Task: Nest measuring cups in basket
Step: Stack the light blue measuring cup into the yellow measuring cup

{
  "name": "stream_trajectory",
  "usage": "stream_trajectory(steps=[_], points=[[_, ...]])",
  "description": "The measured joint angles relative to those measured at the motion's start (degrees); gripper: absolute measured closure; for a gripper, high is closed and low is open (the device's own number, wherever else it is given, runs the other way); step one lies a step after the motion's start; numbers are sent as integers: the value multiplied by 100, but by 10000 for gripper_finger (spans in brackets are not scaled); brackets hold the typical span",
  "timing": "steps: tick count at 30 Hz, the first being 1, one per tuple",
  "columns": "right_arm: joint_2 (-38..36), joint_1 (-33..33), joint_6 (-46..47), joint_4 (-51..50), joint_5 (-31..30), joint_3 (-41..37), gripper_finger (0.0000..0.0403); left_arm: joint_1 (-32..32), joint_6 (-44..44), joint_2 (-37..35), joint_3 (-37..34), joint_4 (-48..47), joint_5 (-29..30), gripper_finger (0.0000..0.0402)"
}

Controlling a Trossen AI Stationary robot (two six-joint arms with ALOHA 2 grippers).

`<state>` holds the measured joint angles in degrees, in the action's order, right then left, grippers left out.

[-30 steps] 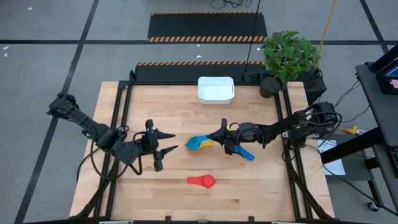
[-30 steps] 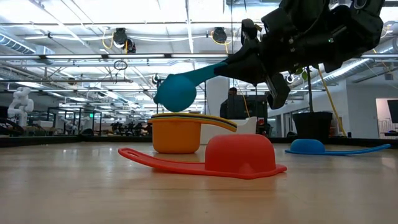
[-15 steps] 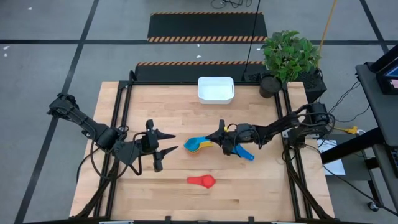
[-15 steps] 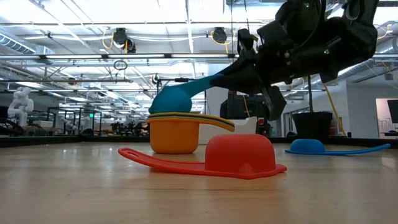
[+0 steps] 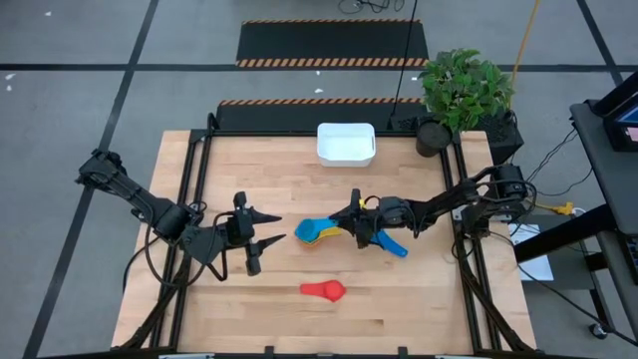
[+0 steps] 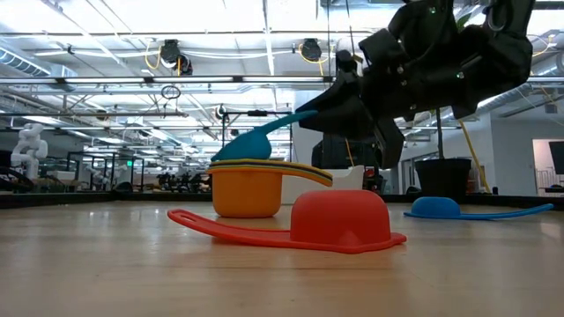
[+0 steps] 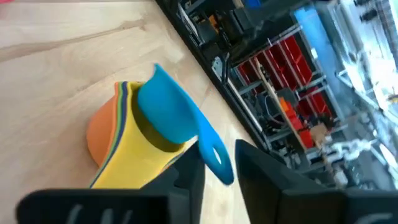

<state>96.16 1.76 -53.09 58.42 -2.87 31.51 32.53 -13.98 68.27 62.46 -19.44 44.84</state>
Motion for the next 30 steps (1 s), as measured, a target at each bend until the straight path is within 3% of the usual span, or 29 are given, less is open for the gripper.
stream_trajectory(steps=[7,30], points=[[-1,-24,499,-24,85,0,283,1,2,0,0,-2,1,210],[-4,-31,896,-215,302,0,282,2,-20,0,0,-4,-274,210]])
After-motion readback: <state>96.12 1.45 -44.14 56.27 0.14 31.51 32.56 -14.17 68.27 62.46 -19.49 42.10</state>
